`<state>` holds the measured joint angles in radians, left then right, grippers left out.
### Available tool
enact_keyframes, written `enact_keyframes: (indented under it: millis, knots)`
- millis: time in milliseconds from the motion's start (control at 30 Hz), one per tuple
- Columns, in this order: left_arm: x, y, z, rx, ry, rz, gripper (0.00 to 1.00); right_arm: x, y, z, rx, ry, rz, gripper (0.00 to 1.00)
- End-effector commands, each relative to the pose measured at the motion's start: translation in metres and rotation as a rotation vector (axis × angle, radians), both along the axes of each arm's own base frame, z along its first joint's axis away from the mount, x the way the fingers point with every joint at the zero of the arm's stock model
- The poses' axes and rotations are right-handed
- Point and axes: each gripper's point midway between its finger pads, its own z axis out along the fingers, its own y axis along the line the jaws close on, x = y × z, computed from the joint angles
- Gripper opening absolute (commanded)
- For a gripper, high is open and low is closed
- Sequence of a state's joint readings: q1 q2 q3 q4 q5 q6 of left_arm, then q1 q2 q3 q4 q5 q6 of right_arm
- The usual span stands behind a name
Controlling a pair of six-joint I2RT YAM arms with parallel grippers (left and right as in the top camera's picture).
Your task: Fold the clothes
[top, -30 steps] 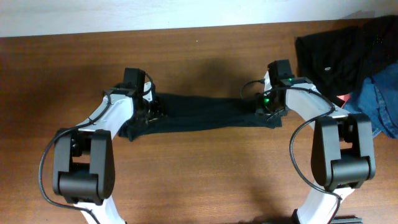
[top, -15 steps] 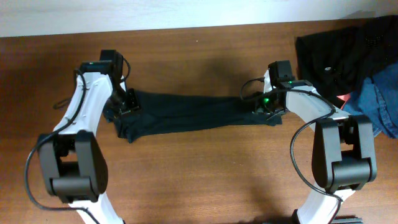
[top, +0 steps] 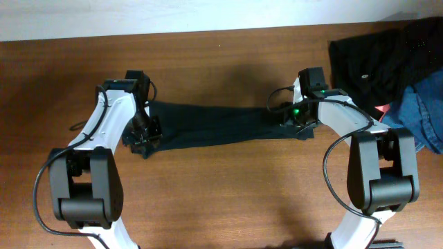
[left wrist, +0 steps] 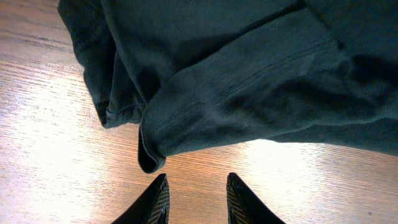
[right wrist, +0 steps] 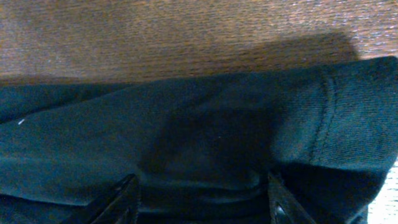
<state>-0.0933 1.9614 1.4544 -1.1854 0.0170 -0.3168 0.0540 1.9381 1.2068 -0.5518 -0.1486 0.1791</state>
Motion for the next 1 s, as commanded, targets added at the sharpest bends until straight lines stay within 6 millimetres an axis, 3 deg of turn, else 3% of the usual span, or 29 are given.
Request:
enact_keyframes:
  millis: [0, 100, 233, 433, 733, 833, 967]
  knots:
    - [-0.011, 0.005, -0.005, 0.02, 0.029, -0.002, 0.31, -0.02, -0.006, -0.03, -0.026, 0.086, -0.001, 0.62]
    - [-0.015, 0.01, -0.008, 0.039, 0.038, -0.002, 0.32, -0.02, -0.005, -0.03, -0.022, 0.087, 0.0, 0.63]
    - [-0.014, 0.01, -0.009, 0.044, 0.034, -0.002, 0.52, -0.02, -0.002, -0.029, -0.004, 0.087, 0.004, 0.64]
    - [-0.008, 0.023, -0.011, 0.122, 0.005, 0.01, 0.58, -0.02, -0.002, -0.029, -0.004, 0.087, 0.004, 0.64]
    - [-0.013, 0.021, -0.04, 0.112, -0.023, 0.034, 0.56, -0.02, -0.002, -0.029, -0.005, 0.088, 0.005, 0.65]
    - [-0.011, 0.024, -0.038, 0.114, -0.027, 0.04, 0.33, -0.02, -0.002, -0.029, -0.005, 0.088, 0.005, 0.64]
    - [-0.004, 0.026, -0.033, 0.112, -0.045, 0.048, 0.31, -0.02, -0.002, -0.029, -0.005, 0.088, 0.005, 0.64]
